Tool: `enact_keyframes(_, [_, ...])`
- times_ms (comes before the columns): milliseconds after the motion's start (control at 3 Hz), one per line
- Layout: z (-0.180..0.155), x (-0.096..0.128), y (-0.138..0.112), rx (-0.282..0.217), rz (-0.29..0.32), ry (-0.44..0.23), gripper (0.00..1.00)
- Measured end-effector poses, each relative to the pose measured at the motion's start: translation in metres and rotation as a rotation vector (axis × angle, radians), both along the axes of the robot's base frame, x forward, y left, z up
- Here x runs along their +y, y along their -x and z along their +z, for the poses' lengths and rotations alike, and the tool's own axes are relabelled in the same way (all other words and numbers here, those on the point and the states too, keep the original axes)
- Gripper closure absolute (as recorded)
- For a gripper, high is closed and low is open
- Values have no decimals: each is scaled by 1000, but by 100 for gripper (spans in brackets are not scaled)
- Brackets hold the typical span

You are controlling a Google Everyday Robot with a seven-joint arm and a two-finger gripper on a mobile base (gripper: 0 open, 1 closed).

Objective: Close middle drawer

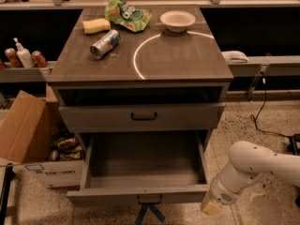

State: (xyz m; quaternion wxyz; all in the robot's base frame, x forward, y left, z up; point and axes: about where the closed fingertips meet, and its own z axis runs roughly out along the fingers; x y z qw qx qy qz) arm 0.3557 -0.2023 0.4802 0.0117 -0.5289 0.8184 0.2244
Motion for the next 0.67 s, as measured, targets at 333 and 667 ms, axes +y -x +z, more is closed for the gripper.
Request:
enact_keyframes(333, [-23,6,5,14,-7,33,100])
enact_keyframes(667, [-37,9,-4,-14,-33,54,100])
